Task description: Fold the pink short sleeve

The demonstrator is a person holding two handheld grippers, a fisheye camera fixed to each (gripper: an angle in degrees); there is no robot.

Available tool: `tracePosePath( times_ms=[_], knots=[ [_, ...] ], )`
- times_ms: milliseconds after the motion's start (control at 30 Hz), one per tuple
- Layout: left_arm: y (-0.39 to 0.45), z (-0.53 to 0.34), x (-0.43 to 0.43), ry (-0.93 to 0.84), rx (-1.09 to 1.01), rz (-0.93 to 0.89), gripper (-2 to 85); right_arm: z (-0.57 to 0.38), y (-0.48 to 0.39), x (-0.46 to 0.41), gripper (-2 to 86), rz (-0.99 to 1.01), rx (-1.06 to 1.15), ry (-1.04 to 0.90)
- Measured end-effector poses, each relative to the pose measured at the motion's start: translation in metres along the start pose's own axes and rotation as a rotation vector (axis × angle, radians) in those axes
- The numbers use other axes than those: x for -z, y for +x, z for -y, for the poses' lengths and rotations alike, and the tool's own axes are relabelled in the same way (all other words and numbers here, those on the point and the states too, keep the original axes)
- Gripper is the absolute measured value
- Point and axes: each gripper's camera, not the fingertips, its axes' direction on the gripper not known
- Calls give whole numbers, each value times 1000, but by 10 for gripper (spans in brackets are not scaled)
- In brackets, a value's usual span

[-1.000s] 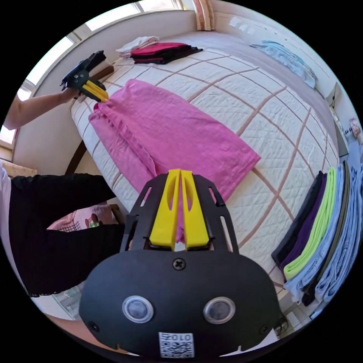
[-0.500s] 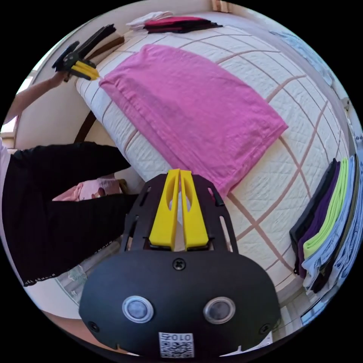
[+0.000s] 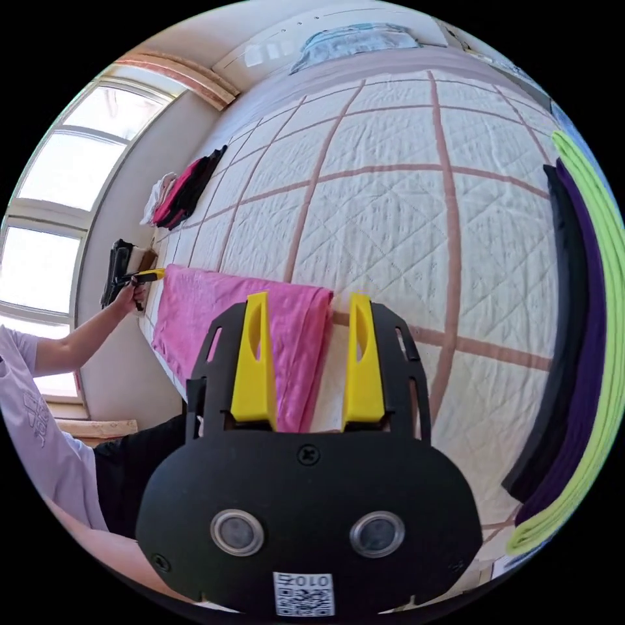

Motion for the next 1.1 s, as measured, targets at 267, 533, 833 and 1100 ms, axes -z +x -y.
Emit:
tracePosePath(
  times_ms=[267, 533, 833, 1100],
  knots=[
    [-33, -24, 21, 116, -28, -182, 22, 17, -30, -5, 32, -81, 84, 24],
    [-84, -45, 12, 66, 115, -76, 33, 60, -14, -46, 40, -71, 4, -129],
    [-105, -127, 95, 316, 231, 75, 94, 42, -138, -7, 95, -427, 84, 295],
    [-77, -270, 25, 213, 606, -175, 126, 81, -323, -163, 100, -202, 550, -106]
  ],
)
